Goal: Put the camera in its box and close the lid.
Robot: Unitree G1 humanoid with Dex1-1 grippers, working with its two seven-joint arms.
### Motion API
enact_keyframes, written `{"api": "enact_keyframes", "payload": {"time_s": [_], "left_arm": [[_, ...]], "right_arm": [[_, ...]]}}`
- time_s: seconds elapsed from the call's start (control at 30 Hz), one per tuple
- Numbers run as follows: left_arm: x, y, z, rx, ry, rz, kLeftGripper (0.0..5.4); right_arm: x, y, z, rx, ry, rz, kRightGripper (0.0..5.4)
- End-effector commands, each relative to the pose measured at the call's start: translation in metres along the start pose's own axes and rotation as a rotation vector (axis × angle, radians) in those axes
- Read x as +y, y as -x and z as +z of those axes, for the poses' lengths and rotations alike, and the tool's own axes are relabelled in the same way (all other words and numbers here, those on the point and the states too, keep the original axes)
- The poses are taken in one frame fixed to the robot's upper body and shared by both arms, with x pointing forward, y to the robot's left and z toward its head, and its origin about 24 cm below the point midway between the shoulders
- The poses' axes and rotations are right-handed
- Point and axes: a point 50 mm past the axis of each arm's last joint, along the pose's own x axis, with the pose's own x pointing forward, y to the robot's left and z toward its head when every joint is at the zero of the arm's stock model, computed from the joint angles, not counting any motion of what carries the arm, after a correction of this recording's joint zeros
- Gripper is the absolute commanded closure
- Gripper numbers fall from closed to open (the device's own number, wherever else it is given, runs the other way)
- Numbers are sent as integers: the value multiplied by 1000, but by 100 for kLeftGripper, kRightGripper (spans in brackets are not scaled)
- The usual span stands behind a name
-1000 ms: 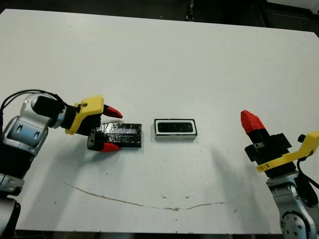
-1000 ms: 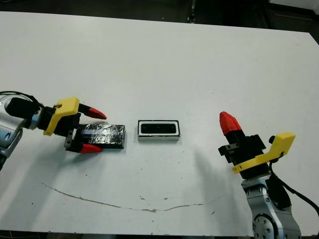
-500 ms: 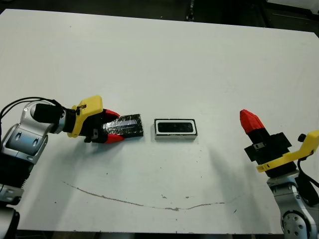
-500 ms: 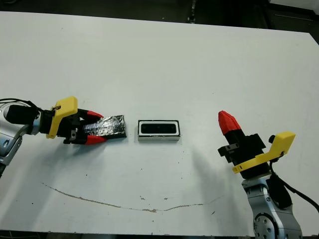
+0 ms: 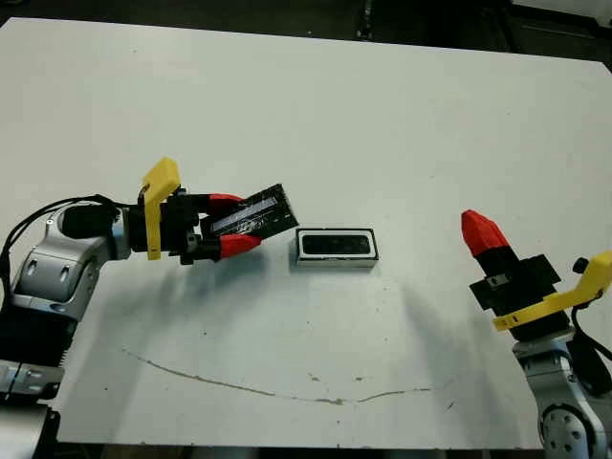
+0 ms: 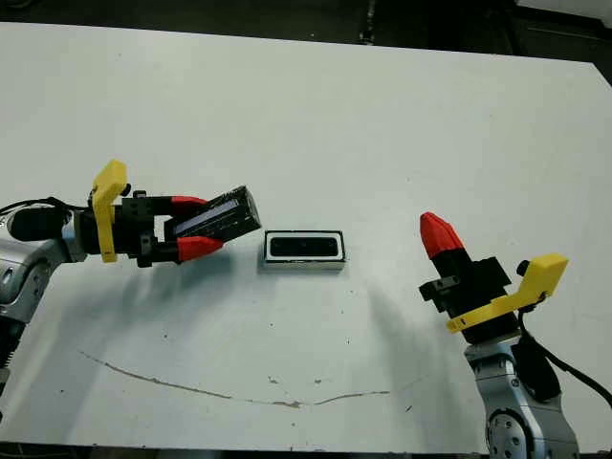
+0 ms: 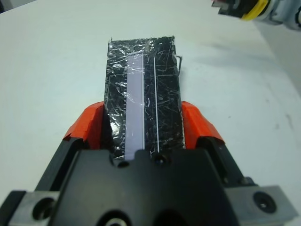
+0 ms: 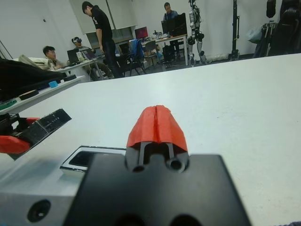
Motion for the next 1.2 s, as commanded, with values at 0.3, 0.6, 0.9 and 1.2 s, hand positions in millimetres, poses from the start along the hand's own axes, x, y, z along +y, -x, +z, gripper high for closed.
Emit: {"api": "enact_keyframes", "payload": {"time_s": [0.3, 0.6, 0.9, 1.2], "left_arm": [[7, -30, -7, 70, 46, -109, 224], [3, -57, -20, 163, -9, -134, 224], [-5, -70, -29, 178, -33, -158, 224], [-10, -79, -32, 173, 20, -215, 225]], "right_arm": [[-3, 4, -3, 29, 13, -9, 540], [-2, 5, -4, 27, 12, -11, 540], [-2, 5, -4, 33, 8, -11, 540], [-2, 5, -4, 41, 12, -17, 540]]}}
